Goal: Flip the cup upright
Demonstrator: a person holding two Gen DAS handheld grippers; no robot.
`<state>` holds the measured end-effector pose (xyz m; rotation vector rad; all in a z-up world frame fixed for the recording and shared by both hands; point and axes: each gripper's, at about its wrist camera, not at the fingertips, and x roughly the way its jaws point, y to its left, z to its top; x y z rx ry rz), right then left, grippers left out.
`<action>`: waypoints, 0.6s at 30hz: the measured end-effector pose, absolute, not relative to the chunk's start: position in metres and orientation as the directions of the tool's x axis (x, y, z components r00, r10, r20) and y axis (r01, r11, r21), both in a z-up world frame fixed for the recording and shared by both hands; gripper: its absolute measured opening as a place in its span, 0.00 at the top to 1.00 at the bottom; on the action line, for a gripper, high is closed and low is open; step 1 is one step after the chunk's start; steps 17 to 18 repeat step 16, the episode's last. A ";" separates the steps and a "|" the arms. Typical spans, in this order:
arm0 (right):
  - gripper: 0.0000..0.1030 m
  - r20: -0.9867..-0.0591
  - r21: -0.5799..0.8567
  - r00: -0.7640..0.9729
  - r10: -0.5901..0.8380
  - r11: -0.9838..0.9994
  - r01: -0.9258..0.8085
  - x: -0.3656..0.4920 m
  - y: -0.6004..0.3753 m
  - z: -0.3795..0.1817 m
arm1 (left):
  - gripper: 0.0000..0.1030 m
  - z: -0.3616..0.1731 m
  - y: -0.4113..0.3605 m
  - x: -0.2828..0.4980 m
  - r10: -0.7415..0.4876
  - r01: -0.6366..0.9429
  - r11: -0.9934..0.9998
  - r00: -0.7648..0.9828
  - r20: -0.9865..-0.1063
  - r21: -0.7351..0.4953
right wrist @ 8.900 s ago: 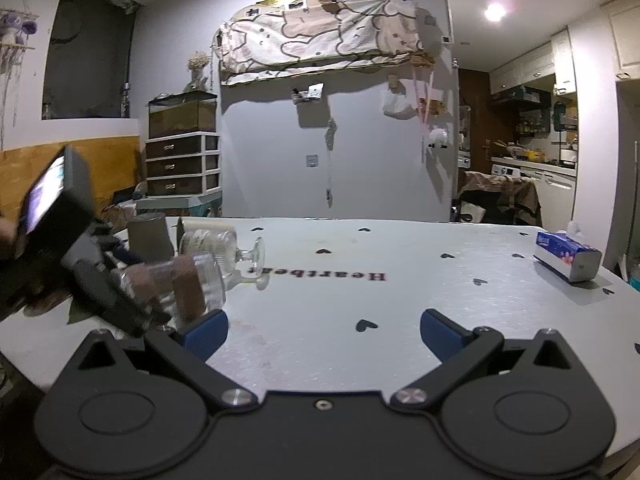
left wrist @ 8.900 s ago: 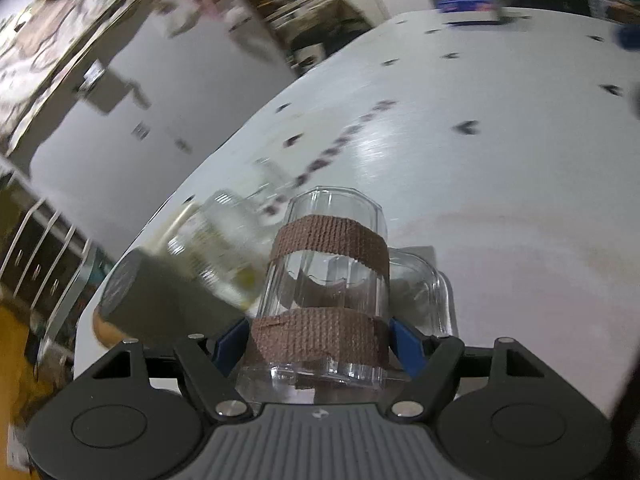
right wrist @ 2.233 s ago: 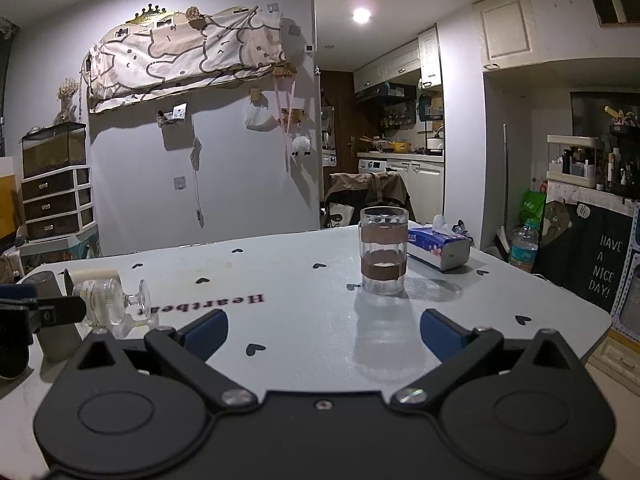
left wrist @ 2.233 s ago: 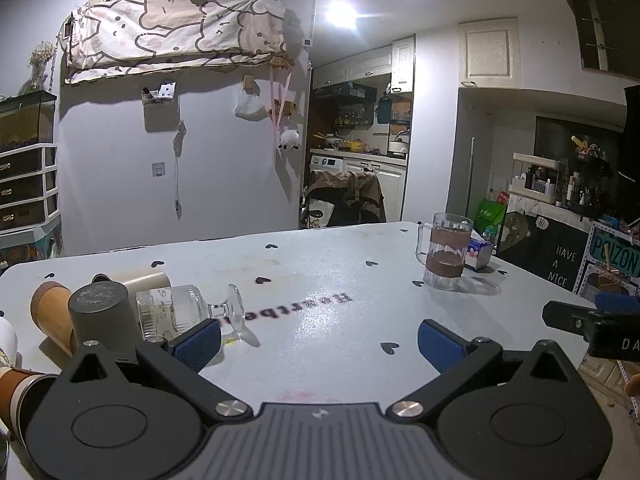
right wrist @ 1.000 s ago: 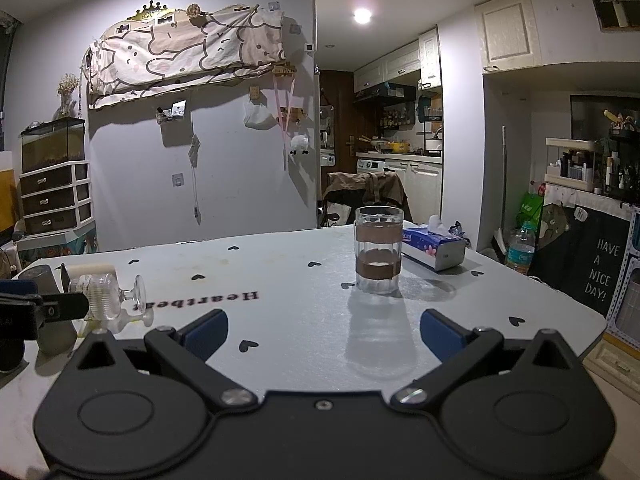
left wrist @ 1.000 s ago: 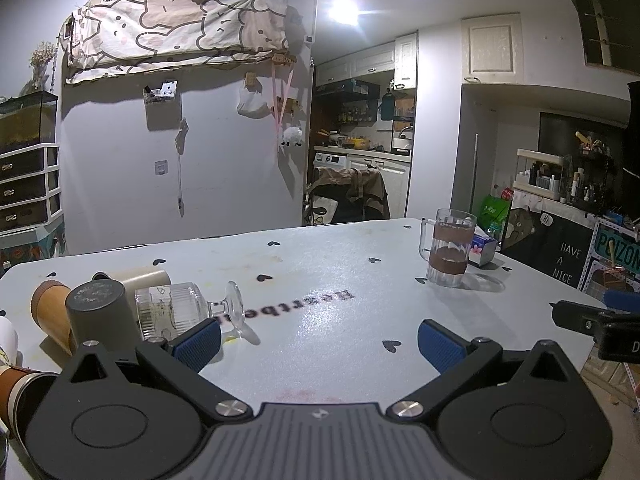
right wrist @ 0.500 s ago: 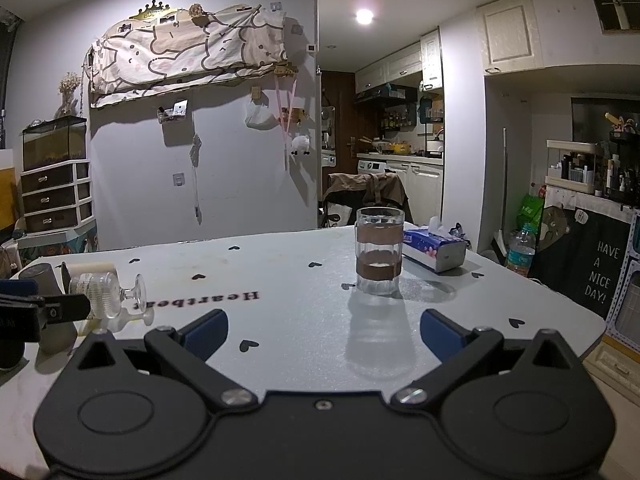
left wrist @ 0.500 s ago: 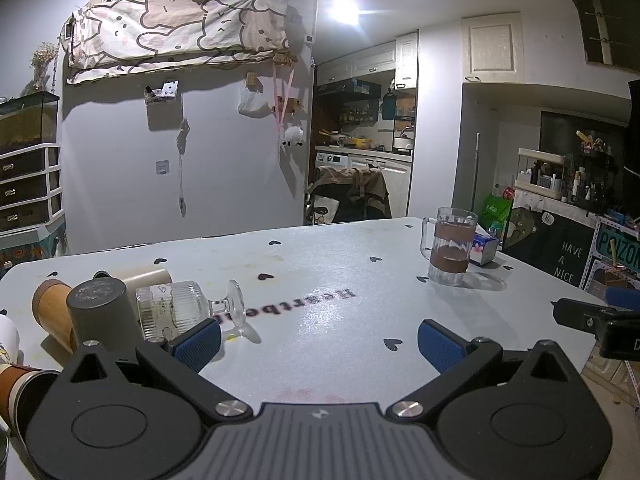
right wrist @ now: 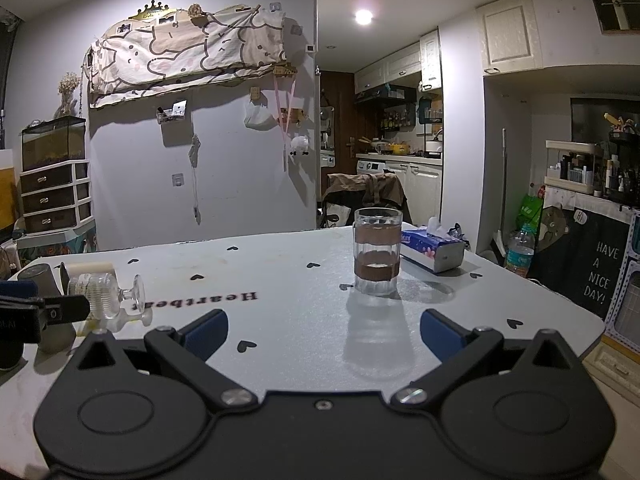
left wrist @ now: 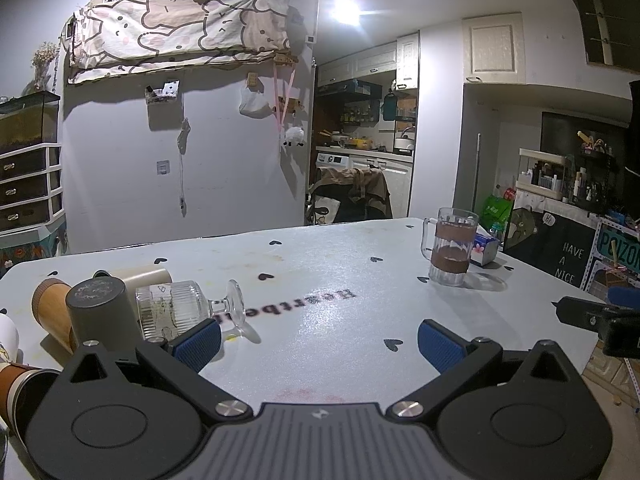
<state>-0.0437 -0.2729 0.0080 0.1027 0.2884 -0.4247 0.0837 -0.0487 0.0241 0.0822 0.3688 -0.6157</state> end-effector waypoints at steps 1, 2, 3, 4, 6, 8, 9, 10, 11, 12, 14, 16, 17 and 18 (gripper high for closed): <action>0.00 -0.297 0.037 0.871 -0.390 0.907 0.419 -0.043 -0.272 0.008 | 0.00 0.024 -0.049 0.084 -0.549 0.578 0.815 0.753 -0.362 -0.034; 0.00 -0.298 0.037 0.871 -0.390 0.907 0.419 -0.043 -0.272 0.008 | 0.00 0.025 -0.049 0.083 -0.549 0.578 0.815 0.753 -0.362 -0.034; 0.00 -0.299 0.036 0.871 -0.389 0.908 0.418 -0.043 -0.273 0.008 | 0.00 0.024 -0.048 0.083 -0.548 0.577 0.816 0.754 -0.362 -0.034; 0.00 -0.300 0.035 0.871 -0.389 0.908 0.417 -0.044 -0.273 0.008 | 0.00 0.024 -0.048 0.083 -0.548 0.576 0.817 0.754 -0.363 -0.035; 0.00 -0.300 0.034 0.872 -0.388 0.909 0.416 -0.043 -0.274 0.008 | 0.00 0.023 -0.048 0.084 -0.546 0.575 0.818 0.755 -0.364 -0.035; 0.00 -0.300 0.034 0.871 -0.389 0.908 0.417 -0.043 -0.274 0.008 | 0.00 0.022 -0.048 0.084 -0.544 0.573 0.819 0.756 -0.365 -0.035; 0.00 -0.300 0.034 0.871 -0.389 0.908 0.417 -0.043 -0.274 0.008 | 0.00 0.022 -0.048 0.084 -0.544 0.573 0.819 0.756 -0.365 -0.034; 0.00 -0.300 0.034 0.871 -0.389 0.908 0.417 -0.043 -0.274 0.008 | 0.00 0.022 -0.048 0.084 -0.544 0.573 0.819 0.756 -0.365 -0.034; 0.00 -0.300 0.033 0.871 -0.388 0.908 0.417 -0.043 -0.274 0.008 | 0.00 0.022 -0.048 0.084 -0.544 0.573 0.819 0.756 -0.365 -0.034; 0.00 -0.301 0.033 0.871 -0.389 0.908 0.417 -0.044 -0.274 0.007 | 0.00 0.022 -0.048 0.084 -0.544 0.573 0.819 0.755 -0.365 -0.034; 0.00 -0.301 0.034 0.871 -0.389 0.908 0.417 -0.043 -0.274 0.008 | 0.00 0.022 -0.048 0.084 -0.543 0.573 0.819 0.756 -0.366 -0.034; 0.00 -0.300 0.033 0.871 -0.388 0.909 0.417 -0.043 -0.274 0.008 | 0.00 0.021 -0.047 0.084 -0.542 0.572 0.820 0.756 -0.367 -0.033; 0.00 -0.300 0.033 0.871 -0.388 0.909 0.417 -0.043 -0.274 0.008 | 0.00 0.021 -0.047 0.084 -0.542 0.572 0.820 0.756 -0.367 -0.033; 0.00 -0.300 0.033 0.871 -0.388 0.909 0.417 -0.043 -0.274 0.008 | 0.00 0.021 -0.047 0.084 -0.542 0.572 0.820 0.756 -0.367 -0.033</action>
